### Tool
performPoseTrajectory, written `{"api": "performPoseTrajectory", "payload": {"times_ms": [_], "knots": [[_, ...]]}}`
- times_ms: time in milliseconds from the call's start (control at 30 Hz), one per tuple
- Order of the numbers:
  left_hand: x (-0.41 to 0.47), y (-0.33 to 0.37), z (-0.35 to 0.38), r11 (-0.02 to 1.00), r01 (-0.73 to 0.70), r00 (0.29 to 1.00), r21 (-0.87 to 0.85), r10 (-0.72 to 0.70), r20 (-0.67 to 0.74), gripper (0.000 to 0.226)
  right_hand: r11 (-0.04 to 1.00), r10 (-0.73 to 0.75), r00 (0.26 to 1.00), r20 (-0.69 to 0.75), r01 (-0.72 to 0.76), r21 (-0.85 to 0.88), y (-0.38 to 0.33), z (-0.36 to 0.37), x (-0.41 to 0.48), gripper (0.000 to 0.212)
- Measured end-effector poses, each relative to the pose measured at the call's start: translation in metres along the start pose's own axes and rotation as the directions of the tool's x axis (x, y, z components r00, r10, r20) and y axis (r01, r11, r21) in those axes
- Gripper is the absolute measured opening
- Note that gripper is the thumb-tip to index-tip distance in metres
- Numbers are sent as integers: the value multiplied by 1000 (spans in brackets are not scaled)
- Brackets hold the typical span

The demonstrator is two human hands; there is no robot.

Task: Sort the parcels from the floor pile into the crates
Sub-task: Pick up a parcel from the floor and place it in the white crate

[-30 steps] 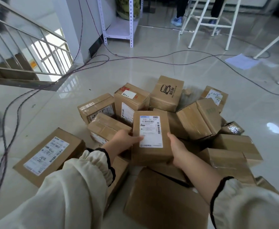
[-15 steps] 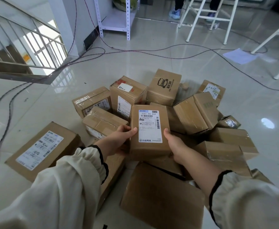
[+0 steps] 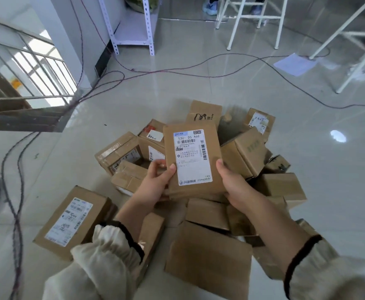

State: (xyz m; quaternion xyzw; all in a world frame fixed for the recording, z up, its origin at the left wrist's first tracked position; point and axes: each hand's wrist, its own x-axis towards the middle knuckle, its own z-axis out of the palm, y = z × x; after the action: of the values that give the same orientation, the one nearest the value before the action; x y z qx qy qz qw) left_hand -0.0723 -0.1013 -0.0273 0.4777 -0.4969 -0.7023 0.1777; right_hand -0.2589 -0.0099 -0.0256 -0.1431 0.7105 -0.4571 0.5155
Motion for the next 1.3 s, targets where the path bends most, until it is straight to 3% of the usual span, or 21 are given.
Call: {"api": "performPoseTrajectory", "payload": {"times_ms": [133,300,433,567,767,1000,1300], "knots": [[-59,108,11,999,-35,999,-5,35,23,12,999,11,999,-42,-13,-43,-96,-14,-77,55],[-167,267,42,998,-63,998,-11,63,27,13,999,-45,998,-45,44,-14,-230,-41,-218,50],[-268,391,58,997,-81,992,18,79,103,15,990,-106,992,-68,99,-101,-327,-58,-342,57],[-363,470,58,993,-116,986,28,112,120,15,988,-134,988,-72,127,-91,-390,-68,-449,53],[-453,502,49,989,-145,981,22,141,131,7,994,-107,990,-90,108,6,-413,-61,-540,56],[-487,510,59,980,-187,969,73,172,177,8,976,-154,982,-111,168,136,-404,-63,-584,51],[-517,519,164,948,-263,934,177,204,295,12,948,-181,948,-263,240,209,-384,-152,-656,42]]}}
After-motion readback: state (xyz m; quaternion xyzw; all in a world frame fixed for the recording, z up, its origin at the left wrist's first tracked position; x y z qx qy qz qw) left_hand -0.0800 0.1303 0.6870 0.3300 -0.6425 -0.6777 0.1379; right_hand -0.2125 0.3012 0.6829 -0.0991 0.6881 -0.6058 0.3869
